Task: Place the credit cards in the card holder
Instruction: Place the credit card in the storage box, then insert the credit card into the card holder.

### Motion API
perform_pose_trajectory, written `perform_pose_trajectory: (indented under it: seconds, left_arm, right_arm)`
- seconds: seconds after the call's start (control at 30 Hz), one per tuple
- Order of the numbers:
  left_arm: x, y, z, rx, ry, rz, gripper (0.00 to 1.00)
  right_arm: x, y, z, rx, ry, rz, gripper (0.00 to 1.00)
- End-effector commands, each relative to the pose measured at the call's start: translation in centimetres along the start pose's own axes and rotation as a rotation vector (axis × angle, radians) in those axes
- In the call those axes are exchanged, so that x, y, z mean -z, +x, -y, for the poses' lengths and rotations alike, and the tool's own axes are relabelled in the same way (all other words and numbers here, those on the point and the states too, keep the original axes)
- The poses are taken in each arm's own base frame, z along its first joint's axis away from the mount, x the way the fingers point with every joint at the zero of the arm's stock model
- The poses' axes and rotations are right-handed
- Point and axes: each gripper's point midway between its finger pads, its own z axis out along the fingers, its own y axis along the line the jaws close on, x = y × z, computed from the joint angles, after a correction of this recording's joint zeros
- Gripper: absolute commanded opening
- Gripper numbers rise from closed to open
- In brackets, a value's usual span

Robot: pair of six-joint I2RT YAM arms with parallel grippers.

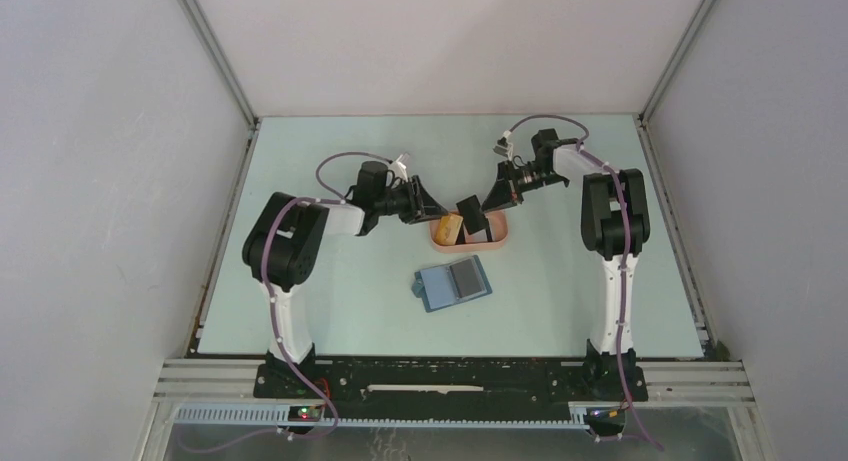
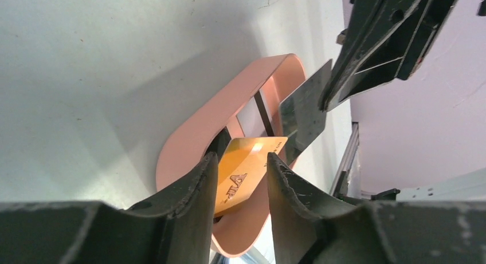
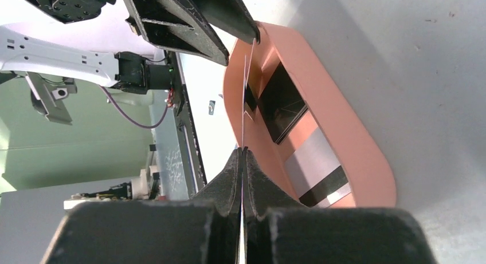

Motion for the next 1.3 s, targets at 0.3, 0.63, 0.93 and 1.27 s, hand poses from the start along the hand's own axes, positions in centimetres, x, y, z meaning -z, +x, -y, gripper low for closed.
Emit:
perform_pose_trajectory:
  seconds: [0.3, 0.63, 0.93, 1.27]
  left_arm:
    - [6.2, -5.8, 6.6, -0.285, -0.093, 0.239, 0.50]
    - [15.0, -3.6, 13.5, -0.386, 0.025, 0.540, 0.65]
    - [17.0, 2.9, 17.1, -0.206, 0.455, 0.564, 0.98]
    - [13.5, 8.5, 18.7, -0.160, 0.553, 0.453, 0.83]
  right_arm:
    - [3.5, -1.2, -5.7, 0.220, 0.082, 0.060, 0.00]
    - [4.1, 2.9, -12.6, 0.322, 0.017, 0.061, 0.00]
    - [1.6, 8.0, -16.7, 0.383, -0.091, 0.021, 0.00]
    - [-0.3, 8.7, -17.5, 0.325, -0.203, -0.026, 0.00]
